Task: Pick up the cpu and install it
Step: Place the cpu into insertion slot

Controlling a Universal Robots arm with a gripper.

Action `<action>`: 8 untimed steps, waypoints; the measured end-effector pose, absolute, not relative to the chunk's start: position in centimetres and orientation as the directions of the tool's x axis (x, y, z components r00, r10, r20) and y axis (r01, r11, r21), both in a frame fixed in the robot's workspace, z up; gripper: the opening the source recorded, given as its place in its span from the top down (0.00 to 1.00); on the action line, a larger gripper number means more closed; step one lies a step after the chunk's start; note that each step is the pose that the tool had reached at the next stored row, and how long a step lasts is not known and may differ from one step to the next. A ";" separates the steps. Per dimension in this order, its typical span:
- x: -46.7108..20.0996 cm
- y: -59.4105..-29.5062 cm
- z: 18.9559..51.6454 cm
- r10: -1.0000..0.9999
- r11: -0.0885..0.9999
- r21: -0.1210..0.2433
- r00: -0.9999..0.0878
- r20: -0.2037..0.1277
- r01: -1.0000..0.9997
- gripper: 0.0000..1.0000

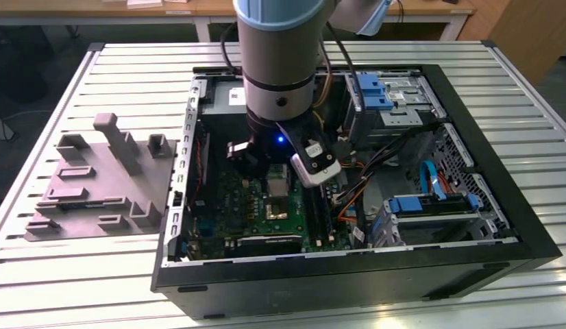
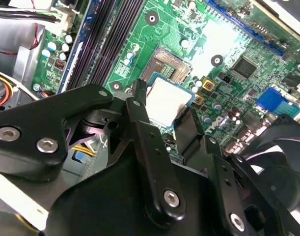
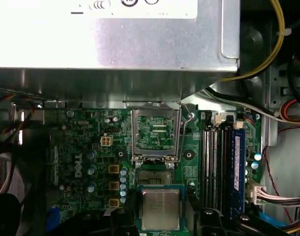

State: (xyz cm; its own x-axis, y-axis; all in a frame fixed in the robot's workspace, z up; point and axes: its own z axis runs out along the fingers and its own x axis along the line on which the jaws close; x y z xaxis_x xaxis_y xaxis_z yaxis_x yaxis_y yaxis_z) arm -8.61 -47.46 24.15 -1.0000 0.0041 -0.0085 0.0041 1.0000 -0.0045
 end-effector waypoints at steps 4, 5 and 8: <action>-8.6 -47.5 23.4 0.004 1.000 -0.005 -1.000 -0.008 0.004 0.53; -8.6 -47.5 23.2 0.004 1.000 -0.005 -1.000 -0.008 0.004 0.53; -8.6 -47.5 22.7 0.004 1.000 -0.005 -1.000 -0.008 0.004 0.53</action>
